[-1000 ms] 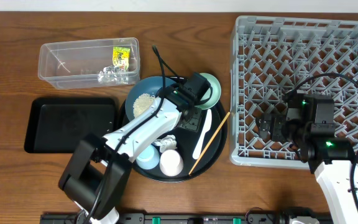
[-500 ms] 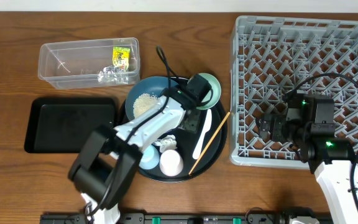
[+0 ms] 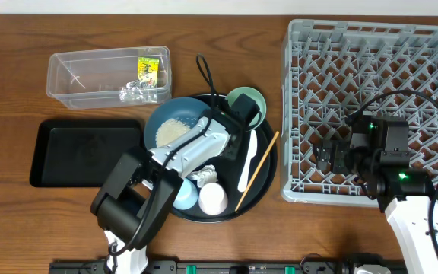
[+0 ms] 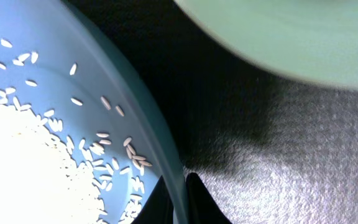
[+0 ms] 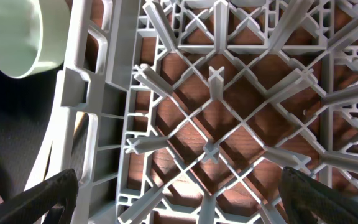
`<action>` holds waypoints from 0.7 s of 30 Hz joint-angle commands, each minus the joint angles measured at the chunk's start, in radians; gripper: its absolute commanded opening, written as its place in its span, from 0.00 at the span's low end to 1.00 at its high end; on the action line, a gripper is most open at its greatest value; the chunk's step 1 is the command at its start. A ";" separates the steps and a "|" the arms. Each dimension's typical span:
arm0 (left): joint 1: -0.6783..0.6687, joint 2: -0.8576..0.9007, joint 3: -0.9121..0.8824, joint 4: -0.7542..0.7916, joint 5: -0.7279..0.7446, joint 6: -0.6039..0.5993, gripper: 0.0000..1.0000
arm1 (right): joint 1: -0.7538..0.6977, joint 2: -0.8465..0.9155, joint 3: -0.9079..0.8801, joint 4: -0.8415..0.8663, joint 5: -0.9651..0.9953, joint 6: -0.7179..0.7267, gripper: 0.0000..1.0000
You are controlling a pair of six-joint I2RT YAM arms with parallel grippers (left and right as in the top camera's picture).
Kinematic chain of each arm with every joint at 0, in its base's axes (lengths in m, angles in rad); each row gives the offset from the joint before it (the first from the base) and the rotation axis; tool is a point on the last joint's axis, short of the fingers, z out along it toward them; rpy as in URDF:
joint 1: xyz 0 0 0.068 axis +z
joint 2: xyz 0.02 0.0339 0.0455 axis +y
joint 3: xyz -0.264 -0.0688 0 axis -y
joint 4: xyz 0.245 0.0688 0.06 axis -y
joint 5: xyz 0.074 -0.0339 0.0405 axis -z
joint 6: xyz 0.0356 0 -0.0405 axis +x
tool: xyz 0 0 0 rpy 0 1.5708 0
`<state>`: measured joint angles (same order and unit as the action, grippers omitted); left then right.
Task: Sort waste into correct bins and load items into the dishwasher rack
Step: 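Move the left gripper to the blue plate rim and grasp it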
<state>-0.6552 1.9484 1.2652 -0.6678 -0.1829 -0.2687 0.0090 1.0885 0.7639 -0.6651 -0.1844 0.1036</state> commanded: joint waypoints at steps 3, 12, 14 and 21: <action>0.003 0.003 -0.006 -0.002 -0.048 0.018 0.06 | 0.005 -0.002 0.019 -0.002 -0.008 0.016 0.99; 0.003 -0.011 0.035 -0.085 -0.055 0.033 0.06 | 0.005 -0.002 0.019 -0.002 -0.008 0.016 0.99; 0.003 -0.025 0.044 -0.101 -0.055 0.033 0.06 | 0.005 -0.002 0.019 -0.002 -0.008 0.016 0.99; 0.003 -0.122 0.045 -0.116 -0.055 0.051 0.06 | 0.005 -0.002 0.019 -0.002 -0.008 0.016 0.99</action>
<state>-0.6567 1.9011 1.2785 -0.7765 -0.2134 -0.2375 0.0090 1.0885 0.7639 -0.6655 -0.1844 0.1036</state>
